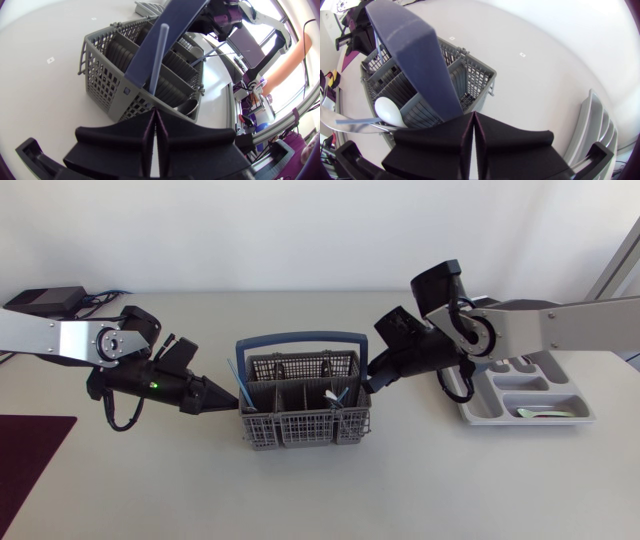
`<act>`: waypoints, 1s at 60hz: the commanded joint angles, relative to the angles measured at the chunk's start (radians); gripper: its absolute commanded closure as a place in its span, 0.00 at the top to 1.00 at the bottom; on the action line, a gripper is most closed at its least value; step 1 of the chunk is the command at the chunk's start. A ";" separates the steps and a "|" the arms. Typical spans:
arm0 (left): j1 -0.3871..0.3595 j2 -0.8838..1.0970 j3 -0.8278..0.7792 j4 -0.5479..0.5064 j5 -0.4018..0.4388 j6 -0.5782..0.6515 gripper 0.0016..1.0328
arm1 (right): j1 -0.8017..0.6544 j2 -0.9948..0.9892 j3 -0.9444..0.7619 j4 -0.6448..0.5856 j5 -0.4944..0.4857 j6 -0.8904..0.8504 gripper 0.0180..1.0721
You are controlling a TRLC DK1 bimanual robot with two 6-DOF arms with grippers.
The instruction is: Sort the cutlery from the basket into the organizer compartments.
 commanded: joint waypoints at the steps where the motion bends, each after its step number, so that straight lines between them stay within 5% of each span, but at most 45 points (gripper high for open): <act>1: 0.011 -0.030 -0.010 -0.004 0.017 0.019 0.03 | 0.021 0.045 0.041 0.009 -0.030 0.022 0.05; 29: 0.005 0.027 0.116 0.031 -0.006 -0.074 0.03 | 0.052 -0.040 -0.062 -0.007 -0.030 0.028 0.05; 60: 0.007 0.020 0.074 0.051 -0.029 -0.073 0.03 | -0.006 -0.080 -0.083 -0.011 0.005 0.030 0.05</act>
